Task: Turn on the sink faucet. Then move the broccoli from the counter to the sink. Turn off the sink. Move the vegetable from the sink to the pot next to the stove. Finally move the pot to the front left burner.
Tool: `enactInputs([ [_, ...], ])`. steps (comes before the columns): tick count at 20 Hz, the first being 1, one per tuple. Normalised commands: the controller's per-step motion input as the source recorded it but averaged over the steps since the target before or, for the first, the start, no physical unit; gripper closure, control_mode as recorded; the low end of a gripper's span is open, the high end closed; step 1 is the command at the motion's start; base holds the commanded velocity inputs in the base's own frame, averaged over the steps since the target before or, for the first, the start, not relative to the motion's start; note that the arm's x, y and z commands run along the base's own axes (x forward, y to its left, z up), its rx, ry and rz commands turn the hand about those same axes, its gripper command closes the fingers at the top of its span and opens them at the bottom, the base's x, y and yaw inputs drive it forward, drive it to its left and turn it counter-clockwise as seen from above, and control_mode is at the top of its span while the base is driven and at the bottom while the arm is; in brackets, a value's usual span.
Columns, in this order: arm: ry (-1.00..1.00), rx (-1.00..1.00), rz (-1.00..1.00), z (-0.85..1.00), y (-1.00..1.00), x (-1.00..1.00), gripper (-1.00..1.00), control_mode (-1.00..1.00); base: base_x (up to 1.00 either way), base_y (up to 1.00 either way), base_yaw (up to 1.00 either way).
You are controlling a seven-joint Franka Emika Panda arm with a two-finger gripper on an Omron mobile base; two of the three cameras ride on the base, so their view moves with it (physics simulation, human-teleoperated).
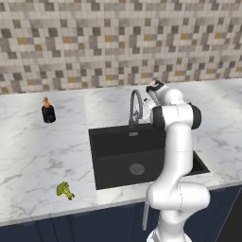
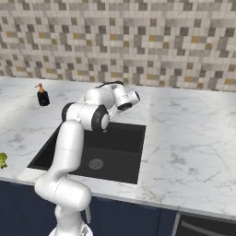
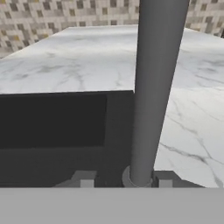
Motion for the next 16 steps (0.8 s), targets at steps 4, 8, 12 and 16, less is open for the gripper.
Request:
enactInputs([
  [4,-0.06,0.0,-0.06,-0.11,-0.16,0.0,1.0,-1.0,0.0,0.0,0.0],
  [8,-0.1,0.02,-0.11,-0.15,-0.39,-0.01,1.0,-1.0,0.0,0.0,0.0],
  [12,-0.07,0.02,-0.16,-0.23,-0.35,-0.09,1.0,-1.0,0.0,0.0,0.0],
  [16,-0.06,0.01,-0.2,-0.24,-0.24,-0.1,1.0,-1.0,0.0,0.0,0.0],
])
